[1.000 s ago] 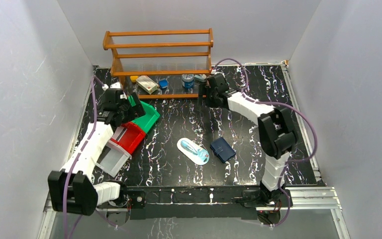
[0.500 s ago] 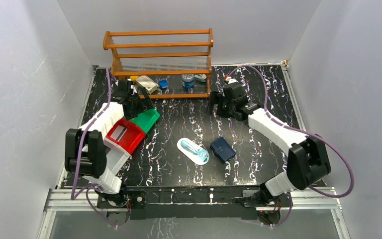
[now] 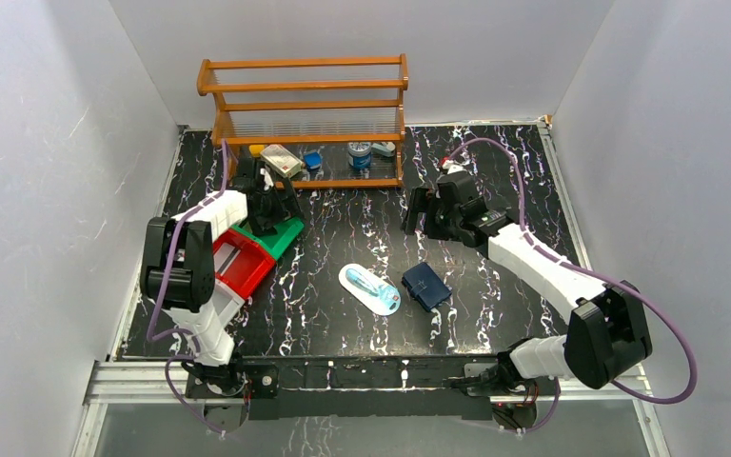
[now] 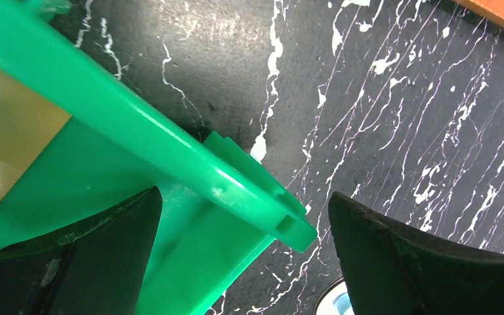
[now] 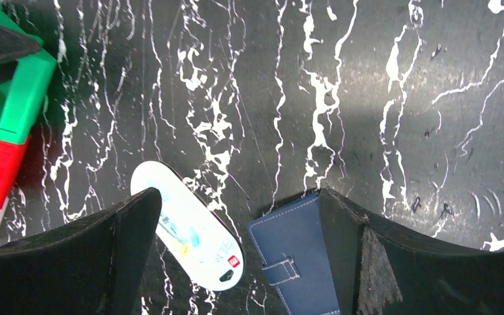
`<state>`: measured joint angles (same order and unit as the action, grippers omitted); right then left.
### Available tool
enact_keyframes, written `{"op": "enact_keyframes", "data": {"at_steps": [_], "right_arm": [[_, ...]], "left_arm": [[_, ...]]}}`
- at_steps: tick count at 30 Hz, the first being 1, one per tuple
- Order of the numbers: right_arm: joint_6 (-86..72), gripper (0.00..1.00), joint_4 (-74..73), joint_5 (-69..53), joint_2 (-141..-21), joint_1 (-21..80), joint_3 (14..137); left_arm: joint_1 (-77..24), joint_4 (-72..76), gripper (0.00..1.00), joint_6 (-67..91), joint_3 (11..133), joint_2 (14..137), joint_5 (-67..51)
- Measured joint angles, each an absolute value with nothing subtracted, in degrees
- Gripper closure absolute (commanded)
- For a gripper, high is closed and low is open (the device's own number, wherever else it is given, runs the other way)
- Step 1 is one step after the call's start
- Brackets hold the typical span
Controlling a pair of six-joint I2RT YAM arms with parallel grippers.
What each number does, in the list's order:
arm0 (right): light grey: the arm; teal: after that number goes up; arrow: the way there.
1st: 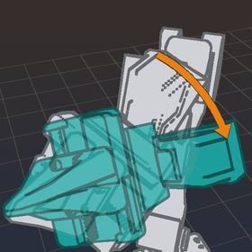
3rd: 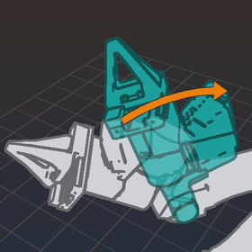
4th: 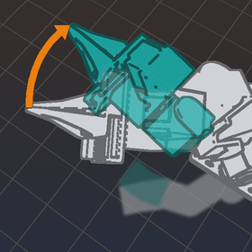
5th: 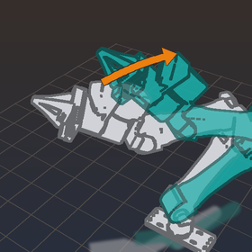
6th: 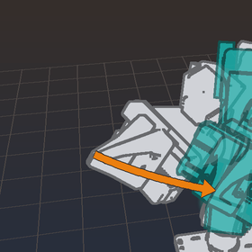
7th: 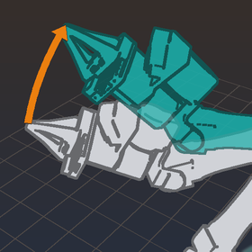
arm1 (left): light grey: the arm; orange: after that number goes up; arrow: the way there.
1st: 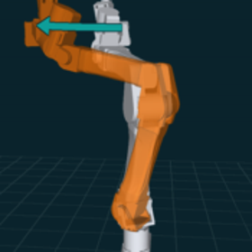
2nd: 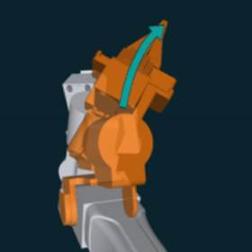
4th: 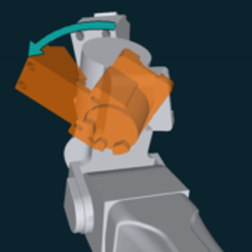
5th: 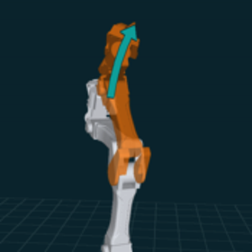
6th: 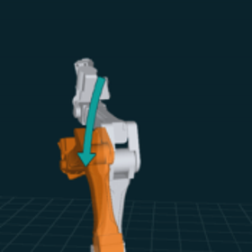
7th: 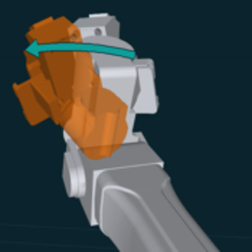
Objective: Take the credit cards out of the card holder
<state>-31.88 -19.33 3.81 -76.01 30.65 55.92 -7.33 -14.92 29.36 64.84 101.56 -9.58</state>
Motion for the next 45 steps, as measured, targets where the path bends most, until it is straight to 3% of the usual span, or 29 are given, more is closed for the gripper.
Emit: {"op": "enact_keyframes", "data": {"at_steps": [26, 45], "right_arm": [[-33.08, 0.02, -21.1, 9.34, -73.84, 30.3, 50.68], [-40.32, 0.02, -25.71, 15.99, -52.01, 23.55, 38.48]], "left_arm": [[-20.86, -15.11, 0.11, 23.29, 69.89, 103.26, -19.25], [-36.38, -18.28, 0.13, 14.94, 88.6, 116.88, -26.28]]}}
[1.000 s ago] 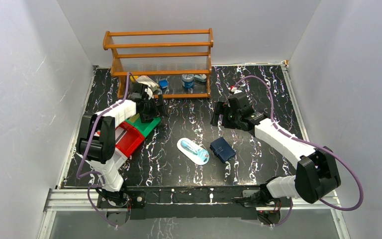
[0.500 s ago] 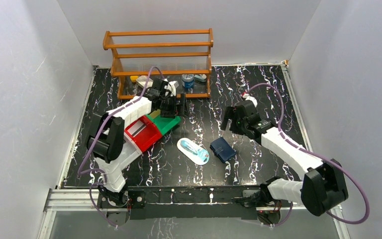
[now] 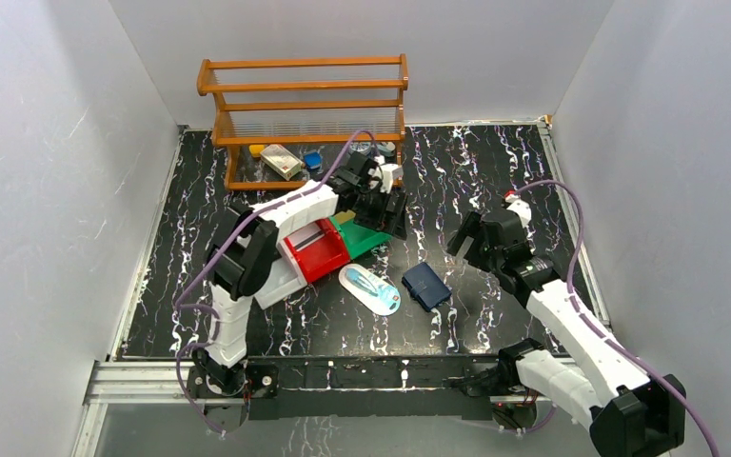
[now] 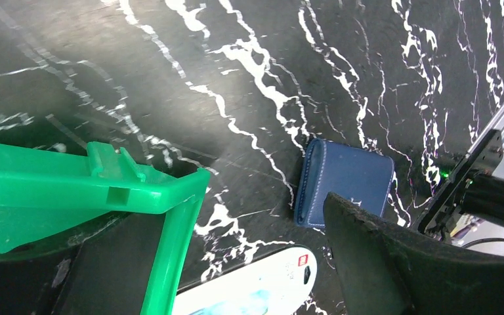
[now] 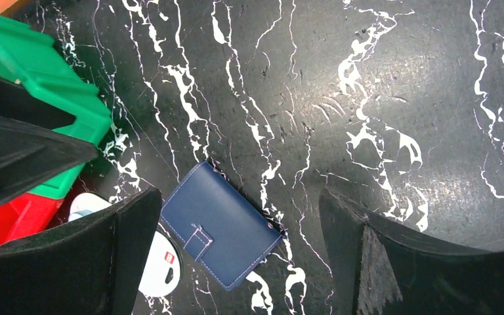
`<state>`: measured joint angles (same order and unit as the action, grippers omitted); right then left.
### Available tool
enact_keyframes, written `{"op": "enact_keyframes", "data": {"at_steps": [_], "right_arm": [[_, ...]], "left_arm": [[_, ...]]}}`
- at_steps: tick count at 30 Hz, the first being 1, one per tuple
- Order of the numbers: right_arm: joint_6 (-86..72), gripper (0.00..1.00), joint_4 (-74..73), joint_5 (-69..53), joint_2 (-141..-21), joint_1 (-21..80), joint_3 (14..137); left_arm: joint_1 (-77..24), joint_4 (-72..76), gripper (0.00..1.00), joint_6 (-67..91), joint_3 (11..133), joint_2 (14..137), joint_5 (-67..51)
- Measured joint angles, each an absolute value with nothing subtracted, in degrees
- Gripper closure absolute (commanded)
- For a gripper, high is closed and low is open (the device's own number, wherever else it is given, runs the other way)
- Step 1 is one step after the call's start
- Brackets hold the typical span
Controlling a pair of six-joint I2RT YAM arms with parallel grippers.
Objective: Take the credit cards out of the card holder
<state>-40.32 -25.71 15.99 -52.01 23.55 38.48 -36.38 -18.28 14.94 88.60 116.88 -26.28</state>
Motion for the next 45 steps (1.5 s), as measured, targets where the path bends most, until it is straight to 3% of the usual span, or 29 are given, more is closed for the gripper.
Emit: {"op": "enact_keyframes", "data": {"at_steps": [7, 13, 20, 27, 36, 45], "right_arm": [[-40.53, 0.02, -26.7, 13.19, -51.81, 23.35, 38.35], [-36.25, 0.02, -21.76, -0.01, -67.61, 23.31, 44.05], [-30.87, 0.04, -19.81, -5.15, -87.2, 26.3, 63.11], [-26.7, 0.06, -23.31, -2.26, -102.28, 31.27, 79.66], [-24.05, 0.11, -27.94, 2.94, -113.6, 33.3, 86.56], [-25.21, 0.11, -27.27, 9.08, -109.16, 33.39, 79.42]], "left_arm": [[-39.86, -21.58, 0.03, 11.9, 90.37, 116.11, -24.56], [-37.82, -20.34, 0.02, 13.65, 79.72, 93.3, -8.47], [-16.75, -21.93, 0.02, 23.86, 63.4, 72.88, 6.9], [-8.47, -27.05, 0.02, 29.36, 56.23, 65.32, 16.19], [-0.49, -26.87, 0.02, 31.48, 49.56, 65.58, 12.56], [-0.51, -19.44, 0.02, 29.98, 44.42, 70.22, -3.51]]}}
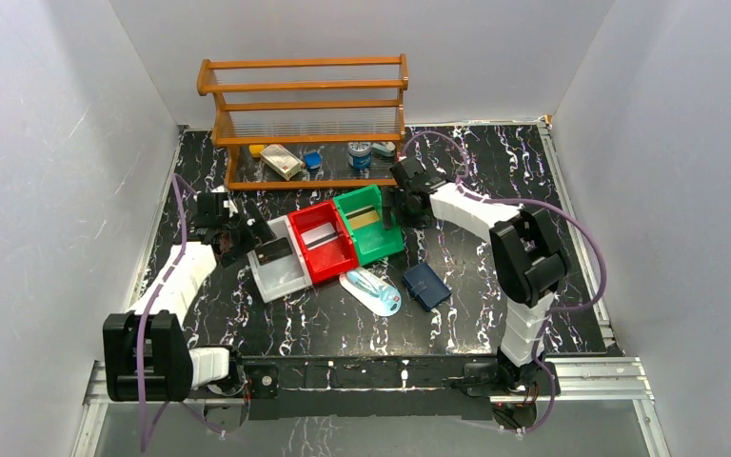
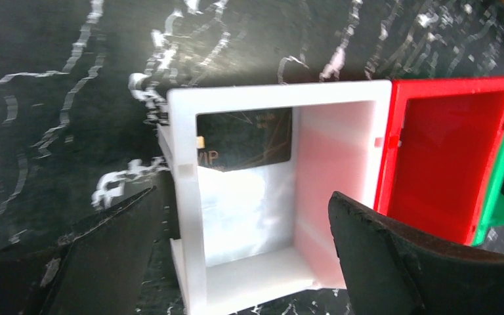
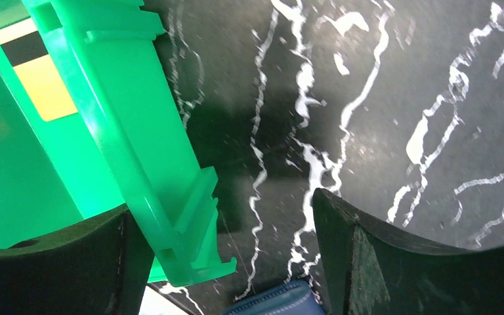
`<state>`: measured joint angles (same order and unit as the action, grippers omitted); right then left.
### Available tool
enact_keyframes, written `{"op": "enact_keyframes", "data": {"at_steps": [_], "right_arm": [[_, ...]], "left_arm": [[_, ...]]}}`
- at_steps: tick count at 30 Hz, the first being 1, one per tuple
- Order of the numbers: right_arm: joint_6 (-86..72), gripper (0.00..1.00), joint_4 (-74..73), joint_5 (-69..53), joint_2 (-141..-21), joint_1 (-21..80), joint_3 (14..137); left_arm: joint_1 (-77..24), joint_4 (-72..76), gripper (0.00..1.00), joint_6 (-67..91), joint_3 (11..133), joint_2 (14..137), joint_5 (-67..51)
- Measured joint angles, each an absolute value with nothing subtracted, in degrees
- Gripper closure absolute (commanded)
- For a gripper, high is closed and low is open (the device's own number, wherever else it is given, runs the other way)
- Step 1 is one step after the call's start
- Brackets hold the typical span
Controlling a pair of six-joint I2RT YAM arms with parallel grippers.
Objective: Take the credit cards out of the card holder
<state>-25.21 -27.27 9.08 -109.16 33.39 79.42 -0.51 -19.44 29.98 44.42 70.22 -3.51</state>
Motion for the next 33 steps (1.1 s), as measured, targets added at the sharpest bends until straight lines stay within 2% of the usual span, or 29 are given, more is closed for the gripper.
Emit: {"op": "enact_keyframes", "data": {"at_steps": [11, 19, 28, 33], "right_arm": [[-27.31, 0.09, -25.82, 10.98, -96.66, 30.63, 67.68], [-28.29, 0.06, -25.08, 8.03, -88.09, 27.77, 63.05], [-28.27, 0.02, -27.86, 9.13, -80.25, 27.44, 62.35], [-29.08, 0.08, -28.53, 7.09, -74.54, 27.38, 61.52]], "left_arm": [[-0.49, -7.86, 0.03, 29.87, 45.1, 79.9, -22.22], [-2.17, -4.03, 0.03, 29.36, 51.72, 89.52, -29.19], [-3.2, -6.39, 0.02, 28.03, 52.73, 87.26, -24.75], [-3.2, -10.59, 0.02, 27.53, 53.1, 80.2, -17.82]]}}
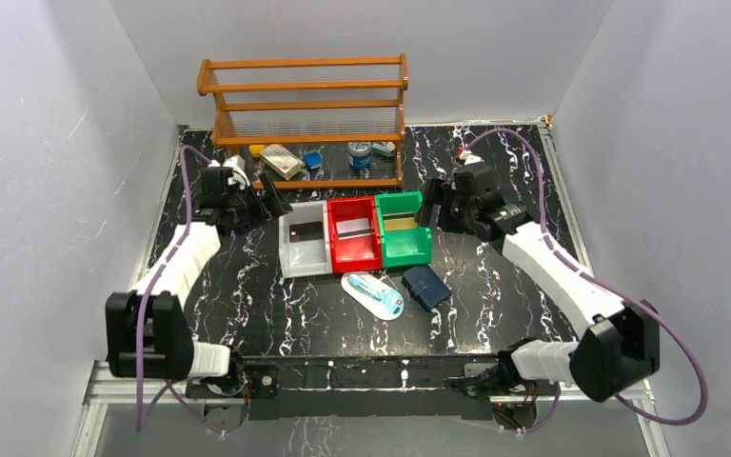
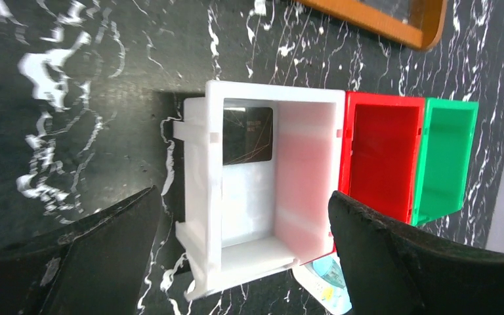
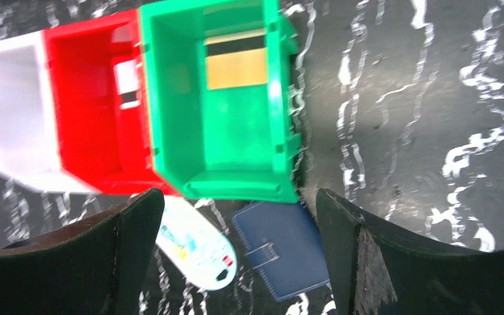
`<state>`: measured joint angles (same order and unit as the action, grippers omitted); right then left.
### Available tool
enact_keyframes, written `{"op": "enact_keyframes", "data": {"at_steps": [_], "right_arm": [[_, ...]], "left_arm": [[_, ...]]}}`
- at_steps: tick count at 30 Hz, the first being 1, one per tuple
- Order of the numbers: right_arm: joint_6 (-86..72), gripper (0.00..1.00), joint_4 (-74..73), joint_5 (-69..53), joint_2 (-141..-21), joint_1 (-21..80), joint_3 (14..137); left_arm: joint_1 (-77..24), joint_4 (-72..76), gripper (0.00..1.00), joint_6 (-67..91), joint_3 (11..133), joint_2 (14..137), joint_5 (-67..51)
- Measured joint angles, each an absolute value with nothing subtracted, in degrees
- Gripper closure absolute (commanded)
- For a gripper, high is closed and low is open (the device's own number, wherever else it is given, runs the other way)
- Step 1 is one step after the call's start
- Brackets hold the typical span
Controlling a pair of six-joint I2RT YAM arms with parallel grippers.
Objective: Take the credit cards out of the card holder
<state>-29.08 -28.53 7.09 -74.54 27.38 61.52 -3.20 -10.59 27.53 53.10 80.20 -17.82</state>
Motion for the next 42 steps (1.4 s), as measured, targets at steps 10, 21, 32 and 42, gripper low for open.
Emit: {"op": "enact_keyframes", "data": {"at_steps": [10, 21, 32, 42], "right_arm": [[-37.85, 0.15, -20.29, -4.27, -66.15, 40.69, 46.98], [-40.49, 0.16, -16.93, 3.84, -82.65, 57.47, 50.37], [-36.45, 0.15, -17.82, 7.53, -96.73, 59.64, 60.9], [-38.04, 0.16, -12.21, 0.73, -106.15, 66.54, 67.51]], "left_arm": [[-3.2, -17.82, 0.02, 27.73, 51.16, 60.01, -6.13], [-3.2, -24.51, 0.02, 25.1, 47.4, 50.89, 1.41], [-3.2, -29.02, 0.02, 20.05, 47.44, 48.21, 6.61], [-3.2, -33.19, 0.02, 18.57, 52.51, 48.27, 14.0]]}}
